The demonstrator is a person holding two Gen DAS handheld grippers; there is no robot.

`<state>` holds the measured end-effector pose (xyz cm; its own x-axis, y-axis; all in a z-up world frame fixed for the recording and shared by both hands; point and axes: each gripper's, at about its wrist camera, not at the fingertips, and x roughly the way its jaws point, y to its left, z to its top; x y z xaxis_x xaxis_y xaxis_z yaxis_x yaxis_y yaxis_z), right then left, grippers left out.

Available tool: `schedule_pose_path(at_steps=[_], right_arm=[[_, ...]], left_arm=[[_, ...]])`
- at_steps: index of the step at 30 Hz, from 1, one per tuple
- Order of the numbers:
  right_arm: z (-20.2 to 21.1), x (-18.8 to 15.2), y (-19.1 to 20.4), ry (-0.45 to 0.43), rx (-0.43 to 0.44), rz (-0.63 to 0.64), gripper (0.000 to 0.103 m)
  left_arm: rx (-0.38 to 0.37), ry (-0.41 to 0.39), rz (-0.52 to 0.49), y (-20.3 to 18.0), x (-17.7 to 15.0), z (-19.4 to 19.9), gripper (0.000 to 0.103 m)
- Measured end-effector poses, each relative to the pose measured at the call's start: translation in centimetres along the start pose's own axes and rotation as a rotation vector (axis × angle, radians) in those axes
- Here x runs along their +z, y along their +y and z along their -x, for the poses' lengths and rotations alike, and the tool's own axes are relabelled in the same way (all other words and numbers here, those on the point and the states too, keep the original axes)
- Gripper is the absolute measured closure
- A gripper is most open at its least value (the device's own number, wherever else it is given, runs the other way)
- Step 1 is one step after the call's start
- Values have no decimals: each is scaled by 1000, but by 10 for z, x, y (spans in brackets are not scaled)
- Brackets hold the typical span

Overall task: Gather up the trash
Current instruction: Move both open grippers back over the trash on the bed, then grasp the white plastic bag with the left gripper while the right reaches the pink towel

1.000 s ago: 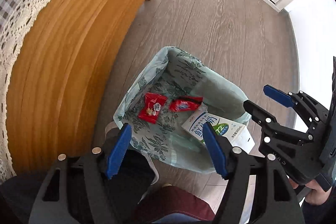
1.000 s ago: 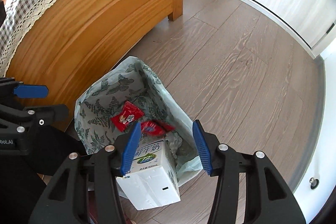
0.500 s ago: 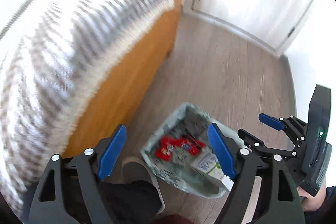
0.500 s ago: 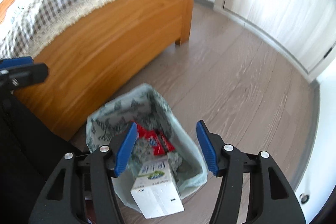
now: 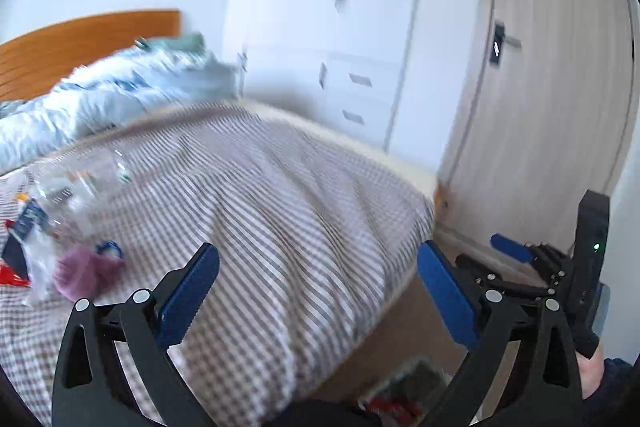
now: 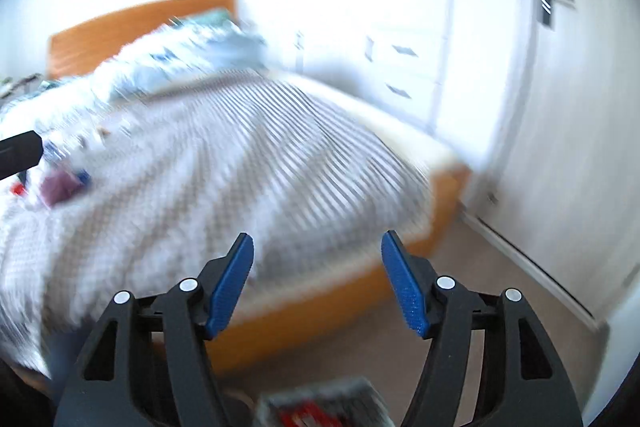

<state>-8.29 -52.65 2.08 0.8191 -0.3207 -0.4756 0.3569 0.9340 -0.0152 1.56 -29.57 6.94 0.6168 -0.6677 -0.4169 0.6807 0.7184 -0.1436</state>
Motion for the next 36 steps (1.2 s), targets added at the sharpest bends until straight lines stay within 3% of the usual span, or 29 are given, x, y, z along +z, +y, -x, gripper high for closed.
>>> schedule_pose_path(at_steps=[7,13,18,24,28,36], right_arm=[[1,59,105,-152,218,93,32],[-4,78,197,-179,395,168,32],[-10,73,262,-157,490,254,32],[-36,50,319,-61,550,326,32],[-60,34,341,22,566,327,32],[-103,19,369,124,550,352,32]], left_arm=[[194,-170,58,86,20,68,7],[401,-134,120,169,-2,104,7],[519,-88,212,230,-27,128,7],[596,-88,314,280,-54,145,7],[596,-67,388,305,-66,146,7],[631,15,404,325,-79,134,7]])
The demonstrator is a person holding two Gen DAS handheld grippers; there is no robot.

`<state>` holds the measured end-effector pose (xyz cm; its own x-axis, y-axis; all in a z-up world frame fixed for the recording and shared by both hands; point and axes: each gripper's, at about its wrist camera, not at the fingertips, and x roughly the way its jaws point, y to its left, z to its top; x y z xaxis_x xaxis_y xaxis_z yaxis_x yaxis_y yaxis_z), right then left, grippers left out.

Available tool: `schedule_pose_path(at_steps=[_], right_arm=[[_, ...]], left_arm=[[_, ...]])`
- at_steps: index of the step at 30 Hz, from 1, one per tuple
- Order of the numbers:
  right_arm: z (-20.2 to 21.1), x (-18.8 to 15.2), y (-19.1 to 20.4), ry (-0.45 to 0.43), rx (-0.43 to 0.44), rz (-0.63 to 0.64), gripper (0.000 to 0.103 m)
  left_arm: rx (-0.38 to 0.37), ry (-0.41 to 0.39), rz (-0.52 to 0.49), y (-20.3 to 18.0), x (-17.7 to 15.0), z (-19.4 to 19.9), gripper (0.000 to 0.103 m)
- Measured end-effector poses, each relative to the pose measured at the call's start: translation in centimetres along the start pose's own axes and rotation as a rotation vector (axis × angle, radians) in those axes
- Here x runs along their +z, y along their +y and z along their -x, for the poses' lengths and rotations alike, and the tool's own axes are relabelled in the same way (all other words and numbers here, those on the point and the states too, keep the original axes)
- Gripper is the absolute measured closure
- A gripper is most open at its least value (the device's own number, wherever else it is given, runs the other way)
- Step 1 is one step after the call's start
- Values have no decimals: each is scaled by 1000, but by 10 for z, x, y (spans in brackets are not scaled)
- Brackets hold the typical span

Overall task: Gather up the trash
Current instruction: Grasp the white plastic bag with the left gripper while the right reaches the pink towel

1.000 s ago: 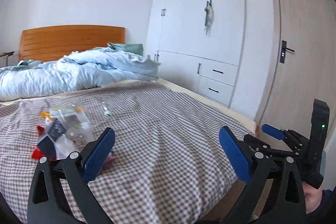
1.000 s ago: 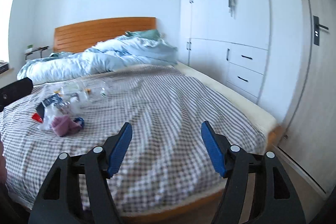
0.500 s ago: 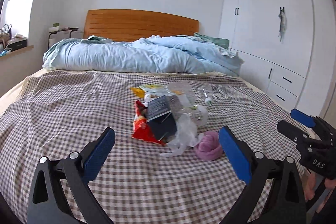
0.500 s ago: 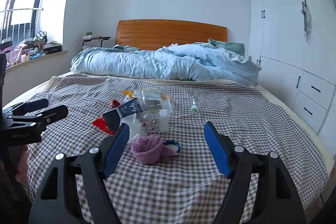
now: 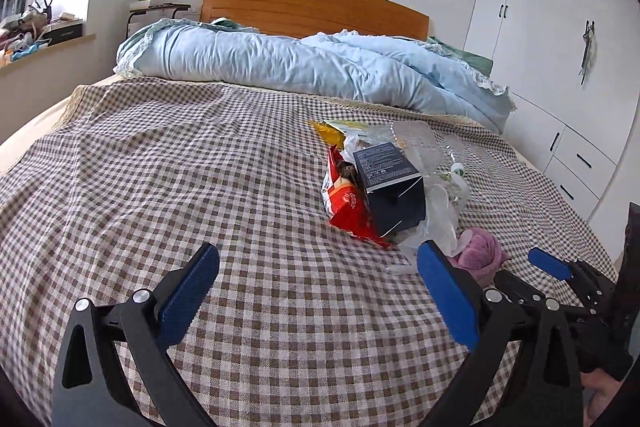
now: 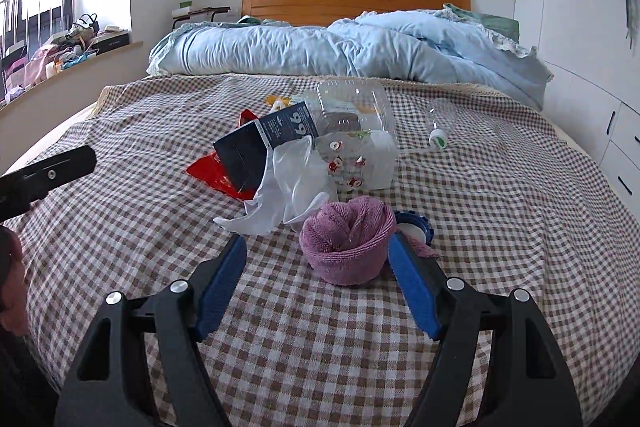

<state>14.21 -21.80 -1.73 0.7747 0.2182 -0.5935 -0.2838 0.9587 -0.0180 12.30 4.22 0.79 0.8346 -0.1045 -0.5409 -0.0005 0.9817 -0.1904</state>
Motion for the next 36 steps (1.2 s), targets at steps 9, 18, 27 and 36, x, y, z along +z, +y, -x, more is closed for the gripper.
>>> schedule_pose_path(at_steps=[9,18,27,36], right_arm=[[-45,-6,-29,102,67,-120,40],[-11,2,-53,0,61,-161,98],[13,3,-78,-86,42,-218,98],[12,-18,-127,-48,-12,-343,95]], left_arm=[[-9,25,-88,-14,-8,-11,7],[-55,60,-150,-41,-8,-25,7],[-180,245,-100,-88,15,-91,15],[-170,353,-388,-172,-10,-141,51]])
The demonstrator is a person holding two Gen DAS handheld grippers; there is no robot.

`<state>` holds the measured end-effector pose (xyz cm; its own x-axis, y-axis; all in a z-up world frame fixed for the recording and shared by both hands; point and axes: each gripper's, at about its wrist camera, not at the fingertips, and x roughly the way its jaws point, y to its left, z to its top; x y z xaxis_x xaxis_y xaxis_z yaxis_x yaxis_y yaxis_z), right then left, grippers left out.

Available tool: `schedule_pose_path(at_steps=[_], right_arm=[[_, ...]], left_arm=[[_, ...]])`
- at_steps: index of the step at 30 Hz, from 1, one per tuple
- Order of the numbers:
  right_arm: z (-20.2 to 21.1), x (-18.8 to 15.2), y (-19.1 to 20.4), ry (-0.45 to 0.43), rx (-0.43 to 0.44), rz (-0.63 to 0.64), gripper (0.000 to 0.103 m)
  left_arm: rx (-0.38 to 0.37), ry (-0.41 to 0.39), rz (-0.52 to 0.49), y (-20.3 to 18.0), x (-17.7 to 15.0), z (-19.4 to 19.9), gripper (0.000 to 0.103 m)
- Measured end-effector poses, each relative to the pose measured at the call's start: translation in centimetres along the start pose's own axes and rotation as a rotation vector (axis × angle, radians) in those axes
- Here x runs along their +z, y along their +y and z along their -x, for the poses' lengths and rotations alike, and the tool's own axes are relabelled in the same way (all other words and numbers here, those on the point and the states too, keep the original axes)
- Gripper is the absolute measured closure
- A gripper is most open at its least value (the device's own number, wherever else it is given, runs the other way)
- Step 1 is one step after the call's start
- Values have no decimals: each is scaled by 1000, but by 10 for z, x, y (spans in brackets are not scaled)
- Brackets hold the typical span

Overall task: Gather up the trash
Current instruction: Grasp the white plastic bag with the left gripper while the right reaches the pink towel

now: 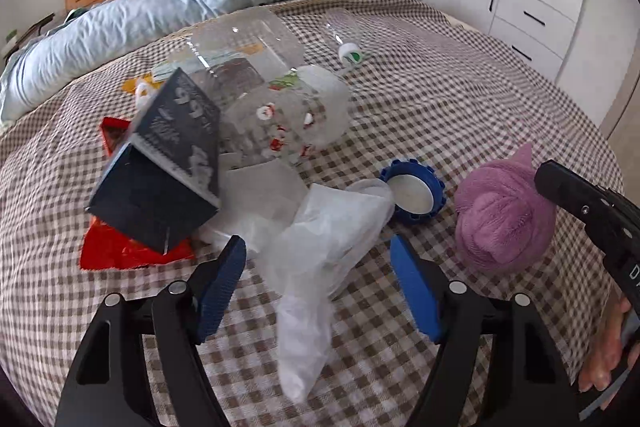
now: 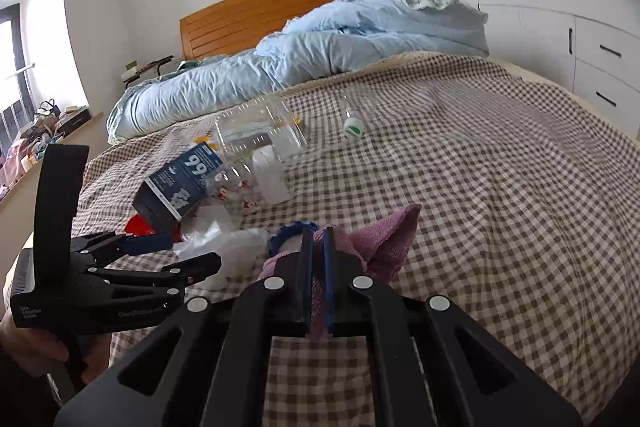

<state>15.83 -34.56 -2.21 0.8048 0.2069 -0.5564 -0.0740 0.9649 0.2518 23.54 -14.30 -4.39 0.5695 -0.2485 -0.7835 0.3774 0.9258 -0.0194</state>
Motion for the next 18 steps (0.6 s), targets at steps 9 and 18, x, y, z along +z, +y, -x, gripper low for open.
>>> schedule_pose_path(at_steps=[9,18], right_arm=[[-3,-7,5,28,-36,59,34],[-18,-25,1,122,-152,91,48]], left_arm=[[-85,-126,77,17,-12,68,101],[-40,-207,159,46,-19,96,101]])
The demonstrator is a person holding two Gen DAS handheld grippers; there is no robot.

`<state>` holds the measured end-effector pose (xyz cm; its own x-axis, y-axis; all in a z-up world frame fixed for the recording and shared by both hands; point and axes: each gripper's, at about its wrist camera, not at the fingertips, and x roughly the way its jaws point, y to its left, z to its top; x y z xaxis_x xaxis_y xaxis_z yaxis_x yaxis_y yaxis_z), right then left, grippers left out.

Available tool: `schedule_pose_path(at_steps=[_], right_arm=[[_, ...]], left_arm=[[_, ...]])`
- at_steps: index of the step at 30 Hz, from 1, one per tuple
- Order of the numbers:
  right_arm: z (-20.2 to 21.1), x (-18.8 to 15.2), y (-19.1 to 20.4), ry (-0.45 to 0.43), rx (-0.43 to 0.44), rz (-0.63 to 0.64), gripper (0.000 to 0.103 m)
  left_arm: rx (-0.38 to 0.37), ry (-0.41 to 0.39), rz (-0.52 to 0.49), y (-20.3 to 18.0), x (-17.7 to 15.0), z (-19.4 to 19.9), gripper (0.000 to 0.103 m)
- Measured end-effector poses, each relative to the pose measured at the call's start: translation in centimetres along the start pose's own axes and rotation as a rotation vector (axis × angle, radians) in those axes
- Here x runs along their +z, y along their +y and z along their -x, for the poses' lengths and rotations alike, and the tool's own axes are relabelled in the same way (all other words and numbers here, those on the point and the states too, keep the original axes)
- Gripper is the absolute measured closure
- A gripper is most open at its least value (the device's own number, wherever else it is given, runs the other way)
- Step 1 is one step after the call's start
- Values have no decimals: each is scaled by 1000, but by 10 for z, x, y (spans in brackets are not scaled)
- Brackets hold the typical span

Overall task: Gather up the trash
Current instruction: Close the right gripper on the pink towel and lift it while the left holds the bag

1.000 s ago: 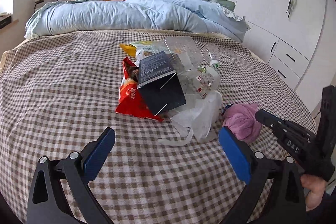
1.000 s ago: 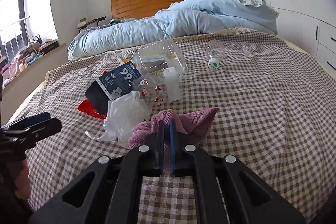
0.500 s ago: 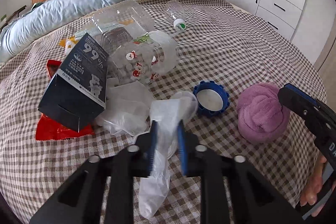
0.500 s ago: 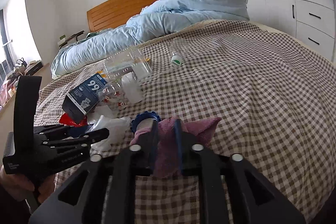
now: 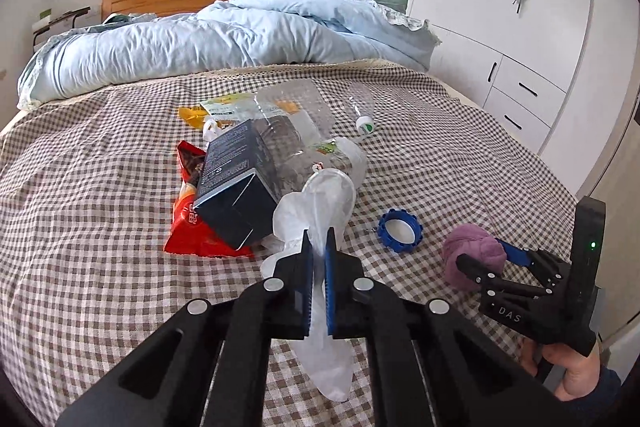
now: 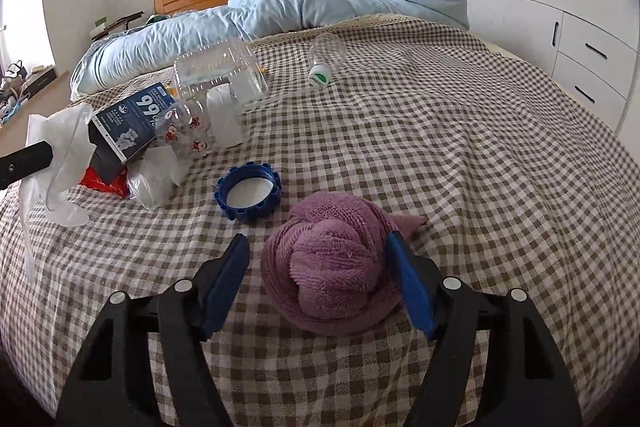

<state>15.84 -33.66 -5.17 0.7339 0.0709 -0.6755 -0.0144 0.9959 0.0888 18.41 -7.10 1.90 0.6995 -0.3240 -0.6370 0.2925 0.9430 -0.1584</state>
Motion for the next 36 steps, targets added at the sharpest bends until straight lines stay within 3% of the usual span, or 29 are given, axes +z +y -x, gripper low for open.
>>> schedule_pose_path(at_steps=[4,12,17,23,30,36], right_arm=[[13,-2,-2,-33,33,-12,57],[77,15,28,-189,163,32,57],[117,20,28,-245,159,38,57],[146,21,26,-282,158,54,57],[179,10,8,-321,111,49,57],[216,-16,-46,-344,-37,7,57]], left_arm=[[21,-34,1,6,4,13,101],[21,-127,3,3,11,53,101],[2,-169,-40,-19,4,80,101],[32,-224,-40,-31,-8,115,101],[17,-250,-54,-49,-17,139,101],[-71,-243,-107,-95,-24,137,101]])
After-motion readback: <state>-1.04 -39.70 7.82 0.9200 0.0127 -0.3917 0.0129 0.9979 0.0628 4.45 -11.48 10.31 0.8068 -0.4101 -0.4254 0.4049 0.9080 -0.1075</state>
